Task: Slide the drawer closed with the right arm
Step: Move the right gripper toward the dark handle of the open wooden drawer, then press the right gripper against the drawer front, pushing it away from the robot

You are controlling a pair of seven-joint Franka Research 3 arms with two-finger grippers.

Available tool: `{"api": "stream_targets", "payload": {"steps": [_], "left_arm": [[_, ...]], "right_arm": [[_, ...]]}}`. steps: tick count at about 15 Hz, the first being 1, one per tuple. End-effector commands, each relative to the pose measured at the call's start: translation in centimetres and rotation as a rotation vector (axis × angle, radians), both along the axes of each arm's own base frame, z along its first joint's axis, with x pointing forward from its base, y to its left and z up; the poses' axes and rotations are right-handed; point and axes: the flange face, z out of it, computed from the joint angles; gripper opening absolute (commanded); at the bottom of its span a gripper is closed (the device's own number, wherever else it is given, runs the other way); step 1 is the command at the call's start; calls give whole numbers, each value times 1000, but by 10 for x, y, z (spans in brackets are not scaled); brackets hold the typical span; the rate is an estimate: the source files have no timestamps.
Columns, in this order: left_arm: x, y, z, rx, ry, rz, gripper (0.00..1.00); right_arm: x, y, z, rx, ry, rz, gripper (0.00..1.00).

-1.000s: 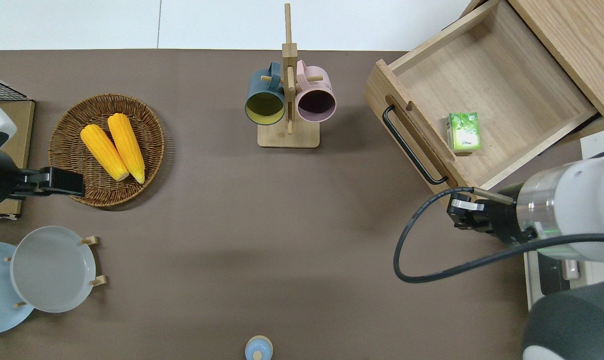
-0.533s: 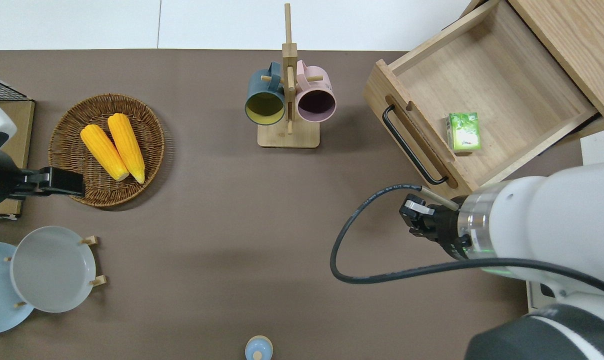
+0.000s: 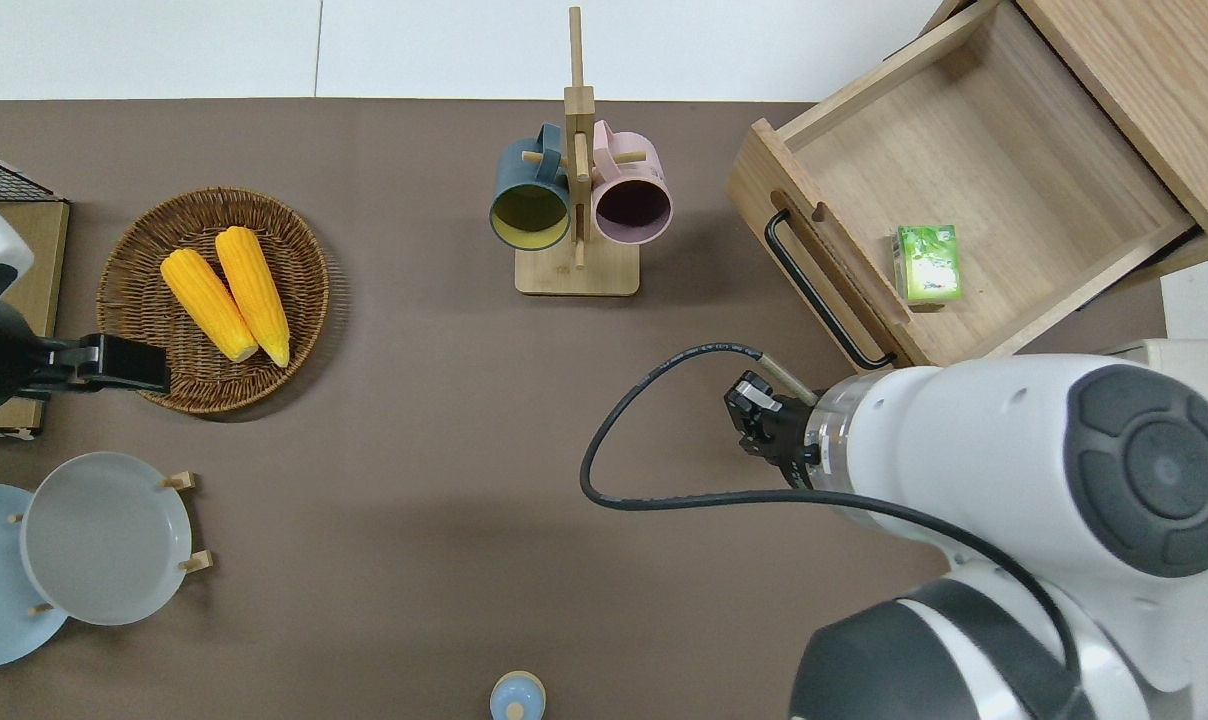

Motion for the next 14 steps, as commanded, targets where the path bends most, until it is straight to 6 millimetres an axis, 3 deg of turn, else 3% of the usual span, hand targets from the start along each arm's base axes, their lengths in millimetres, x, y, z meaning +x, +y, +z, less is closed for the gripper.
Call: {"api": "stream_targets", "payload": {"steps": [1,9,14], "left_arm": [[-3,0,4,13,-4,-10,995],[-3,1,4,13,-4,-8,998],[-3,1,4,13,-4,-7,998]], "right_arm": [[-7,8,-16,16,-4,-40,0],[-7,15,-61,-51,41,-13,0],[6,24,-93,-120,31,-78,0]]}}
